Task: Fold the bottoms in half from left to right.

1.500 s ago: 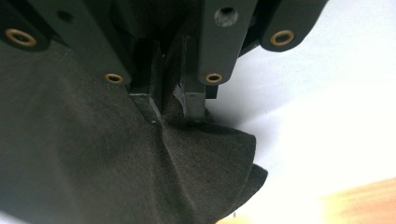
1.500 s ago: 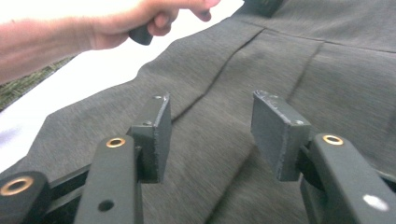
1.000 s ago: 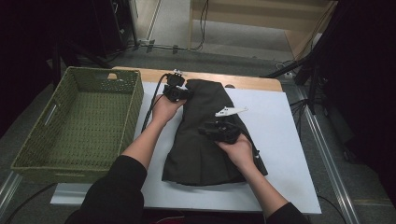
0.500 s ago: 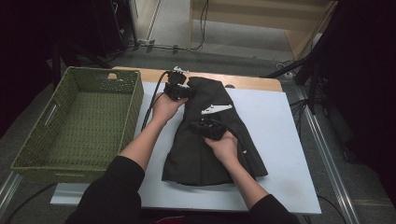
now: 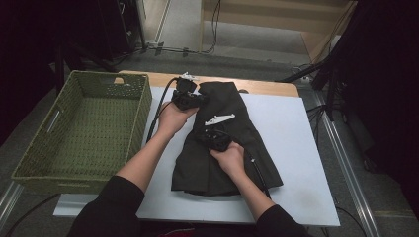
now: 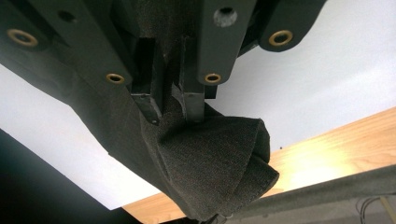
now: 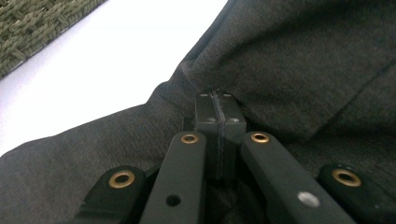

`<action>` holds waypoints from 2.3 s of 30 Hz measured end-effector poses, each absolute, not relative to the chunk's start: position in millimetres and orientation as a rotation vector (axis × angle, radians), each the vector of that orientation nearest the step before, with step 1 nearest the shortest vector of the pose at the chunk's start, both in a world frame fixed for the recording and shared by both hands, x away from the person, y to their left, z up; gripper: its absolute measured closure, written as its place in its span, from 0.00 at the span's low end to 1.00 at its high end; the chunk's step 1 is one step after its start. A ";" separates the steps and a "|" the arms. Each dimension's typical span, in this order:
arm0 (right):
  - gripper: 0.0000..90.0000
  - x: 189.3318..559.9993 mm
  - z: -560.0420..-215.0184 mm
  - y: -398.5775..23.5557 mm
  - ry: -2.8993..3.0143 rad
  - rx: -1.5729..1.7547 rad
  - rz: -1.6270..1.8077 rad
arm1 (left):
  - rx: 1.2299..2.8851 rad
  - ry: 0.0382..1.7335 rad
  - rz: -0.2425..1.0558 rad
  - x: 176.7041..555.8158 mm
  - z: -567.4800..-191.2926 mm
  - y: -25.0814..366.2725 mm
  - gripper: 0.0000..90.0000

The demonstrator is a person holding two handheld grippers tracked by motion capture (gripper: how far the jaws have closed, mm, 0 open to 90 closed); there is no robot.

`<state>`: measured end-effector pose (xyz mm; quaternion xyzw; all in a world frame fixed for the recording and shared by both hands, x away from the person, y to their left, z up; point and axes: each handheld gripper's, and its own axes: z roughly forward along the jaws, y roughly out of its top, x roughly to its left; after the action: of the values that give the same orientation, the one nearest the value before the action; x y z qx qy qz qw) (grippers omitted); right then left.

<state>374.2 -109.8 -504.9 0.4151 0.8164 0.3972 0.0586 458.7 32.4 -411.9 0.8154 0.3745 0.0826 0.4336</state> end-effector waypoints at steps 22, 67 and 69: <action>0.97 365.4 -491.6 -179.7 2.390 1.375 1.142 | 2.051 0.916 0.135 446.9 -398.3 34.8 0.91; 0.97 364.9 -505.5 -236.1 2.284 1.538 1.124 | 2.062 0.796 0.025 395.6 -386.7 44.6 0.92; 0.97 362.4 -500.1 -237.9 2.278 1.524 1.127 | 2.065 0.794 0.025 395.4 -386.3 45.3 0.92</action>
<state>362.4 -237.9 -500.1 0.5121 0.7657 0.3789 0.0889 395.4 45.3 -386.3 0.8345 0.3209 0.0100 0.4478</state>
